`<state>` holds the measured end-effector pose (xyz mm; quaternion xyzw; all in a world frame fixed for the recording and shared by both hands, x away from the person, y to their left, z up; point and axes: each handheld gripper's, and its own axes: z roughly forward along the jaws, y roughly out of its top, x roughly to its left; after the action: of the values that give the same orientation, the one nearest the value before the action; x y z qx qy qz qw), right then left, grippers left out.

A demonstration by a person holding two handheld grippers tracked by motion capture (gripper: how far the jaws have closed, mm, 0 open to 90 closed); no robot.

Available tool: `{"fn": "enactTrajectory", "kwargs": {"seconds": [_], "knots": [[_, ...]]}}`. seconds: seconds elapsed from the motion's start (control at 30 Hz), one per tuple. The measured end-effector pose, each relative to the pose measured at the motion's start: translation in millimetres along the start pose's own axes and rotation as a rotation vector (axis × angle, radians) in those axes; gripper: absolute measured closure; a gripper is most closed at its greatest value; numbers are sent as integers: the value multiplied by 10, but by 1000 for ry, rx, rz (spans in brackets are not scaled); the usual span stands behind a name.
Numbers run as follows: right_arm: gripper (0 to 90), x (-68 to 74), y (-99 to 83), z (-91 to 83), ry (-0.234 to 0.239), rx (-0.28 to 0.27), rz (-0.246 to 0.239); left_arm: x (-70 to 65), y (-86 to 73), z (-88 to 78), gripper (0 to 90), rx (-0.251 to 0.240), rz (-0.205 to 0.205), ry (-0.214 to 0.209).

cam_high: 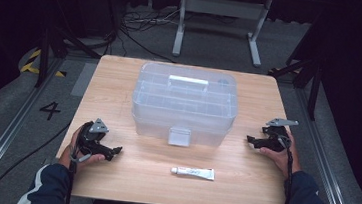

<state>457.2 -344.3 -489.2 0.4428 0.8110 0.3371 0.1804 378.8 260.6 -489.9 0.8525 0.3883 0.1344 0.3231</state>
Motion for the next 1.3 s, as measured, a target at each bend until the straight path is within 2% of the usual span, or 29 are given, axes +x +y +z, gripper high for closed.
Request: {"fn": "enactTrajectory", "kwargs": {"seconds": [0.07,0.17,0.47,0.7,1.17,1.3], "knots": [[184,-6,2,-18,-4,1,-7,2,1,0,5,-1,2,3],[209,-7,17,-65,11,-24,2,0,0,-1,5,1,-1,0],[247,32,99,-203,17,-77,-17,0,0,-1,5,1,0,0],[283,96,177,-311,25,-118,-57,1,-1,-1,5,-1,1,3],[306,171,277,-478,46,-164,-86,1,-1,-1,5,-1,0,3],[315,216,327,-555,44,-185,-110,1,-1,-1,5,-1,1,3]]}}
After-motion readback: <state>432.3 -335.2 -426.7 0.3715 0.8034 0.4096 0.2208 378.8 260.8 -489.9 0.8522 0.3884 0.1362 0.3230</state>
